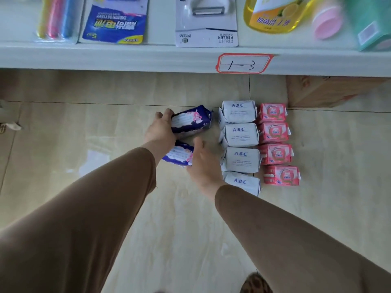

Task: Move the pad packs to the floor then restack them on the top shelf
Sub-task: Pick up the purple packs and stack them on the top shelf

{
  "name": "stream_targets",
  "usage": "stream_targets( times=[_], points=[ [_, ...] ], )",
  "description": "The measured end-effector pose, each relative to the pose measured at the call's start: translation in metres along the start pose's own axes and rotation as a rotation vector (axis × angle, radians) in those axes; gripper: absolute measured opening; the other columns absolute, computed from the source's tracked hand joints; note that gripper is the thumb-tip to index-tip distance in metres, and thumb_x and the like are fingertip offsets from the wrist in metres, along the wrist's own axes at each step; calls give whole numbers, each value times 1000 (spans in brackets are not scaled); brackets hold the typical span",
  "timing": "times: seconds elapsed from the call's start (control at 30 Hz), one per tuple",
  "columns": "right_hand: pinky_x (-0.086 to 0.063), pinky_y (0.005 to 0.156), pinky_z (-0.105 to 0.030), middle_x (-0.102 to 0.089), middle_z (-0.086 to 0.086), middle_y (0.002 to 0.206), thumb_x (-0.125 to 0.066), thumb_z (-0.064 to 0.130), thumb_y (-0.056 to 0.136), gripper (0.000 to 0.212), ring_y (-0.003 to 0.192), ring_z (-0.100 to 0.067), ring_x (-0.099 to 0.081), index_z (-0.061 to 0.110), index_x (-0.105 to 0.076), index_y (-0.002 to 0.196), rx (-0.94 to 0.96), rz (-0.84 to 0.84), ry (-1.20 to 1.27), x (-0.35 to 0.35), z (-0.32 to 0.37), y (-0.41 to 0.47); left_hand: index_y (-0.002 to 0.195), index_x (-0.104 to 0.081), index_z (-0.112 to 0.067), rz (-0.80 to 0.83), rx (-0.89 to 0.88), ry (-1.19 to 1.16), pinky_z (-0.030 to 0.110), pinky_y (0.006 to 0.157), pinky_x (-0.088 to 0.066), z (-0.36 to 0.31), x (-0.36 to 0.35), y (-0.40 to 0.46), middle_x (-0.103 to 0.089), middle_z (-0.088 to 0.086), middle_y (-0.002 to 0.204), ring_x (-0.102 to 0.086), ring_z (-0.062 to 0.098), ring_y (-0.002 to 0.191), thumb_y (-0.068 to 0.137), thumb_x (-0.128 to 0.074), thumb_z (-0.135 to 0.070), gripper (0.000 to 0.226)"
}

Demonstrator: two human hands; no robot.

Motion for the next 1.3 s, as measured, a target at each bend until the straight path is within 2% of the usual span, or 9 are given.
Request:
stream_targets(
  times=[0.3, 0.4, 0.5, 0.6, 0.7, 0.83, 0.93, 1.07, 1.3],
  points=[
    [-48, 69, -33, -52, 2, 107, -76, 32, 75, 45, 90, -19, -58, 24, -48, 109, 11, 221, 163, 97, 8, -107, 129, -48, -31, 30, 39, -116, 29, 71, -39, 34, 107, -137, -42, 0, 105, -50, 21, 77, 82, -72, -24, 53],
    [-52, 70, -29, -63, 13, 102, -81, 37, 70, 47, 87, -6, -62, 36, -48, 103, -39, 247, 328, 169, 31, -145, 131, -50, -30, 30, 37, -132, 31, 73, -41, 18, 178, -193, -46, -1, 104, -53, 22, 83, 79, -73, -26, 57],
    [-42, 61, -9, -63, 27, 95, -85, 39, 65, 54, 82, 13, -59, 45, -45, 102, -38, 255, 400, 267, 76, -185, 128, -51, -29, -9, 17, -152, 32, 72, -40, -13, 274, -252, -51, 0, 104, -57, 26, 90, 77, -75, -28, 56],
    [-39, 60, -3, -64, 30, 93, -84, 37, 64, 56, 78, 15, -59, 46, -46, 104, -14, 249, 445, 376, 127, -220, 127, -47, -26, -48, 2, -198, 33, 72, -39, -55, 376, -305, -56, 2, 112, -54, 24, 95, 76, -77, -28, 59],
    [-44, 60, -5, -66, 18, 101, -84, 31, 67, 60, 77, 6, -62, 41, -45, 112, 11, 201, 517, 492, 174, -253, 121, -47, -31, -91, -43, -220, 34, 69, -39, -105, 483, -353, -57, -7, 109, -54, 18, 93, 75, -75, -35, 54],
    [-52, 88, -27, -65, 10, 113, -86, 37, 62, 73, 104, -7, -65, 30, -44, 123, 102, 141, 545, 632, 220, -285, 113, -49, -38, -165, -191, -219, 30, 63, -42, -171, 609, -398, -59, -11, 98, -59, 14, 83, 73, -76, -39, 48],
    [-54, 90, -28, -68, 5, 112, -89, 21, 72, 64, 105, -13, -67, 24, -50, 122, 158, 85, 585, 714, 232, -289, 115, -51, -40, -237, -284, -170, 28, 63, -40, -218, 677, -408, -58, -12, 99, -58, 12, 80, 74, -77, -41, 48],
    [-54, 74, -21, -72, 8, 102, -90, 24, 71, 56, 92, -6, -69, 24, -56, 115, 210, 17, 620, 796, 235, -275, 119, -56, -35, -298, -379, -162, 18, 70, -39, -285, 731, -390, -49, -11, 106, -53, -1, 83, 76, -78, -39, 48],
    [-53, 59, -26, -68, -1, 99, -86, 15, 75, 49, 78, -9, -62, 13, -56, 113, 301, -63, 606, 888, 212, -191, 118, -62, -22, -395, -459, -13, 32, 72, -41, -411, 776, -303, -58, -3, 99, -54, 18, 86, 75, -79, -36, 47]
  ],
)
Point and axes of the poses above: each hand's wrist, its own y-axis towards the middle knuckle, its own x-axis out of the back of the hand, z = x × y, the point moved 6 cm from there along y, towards the middle knuckle
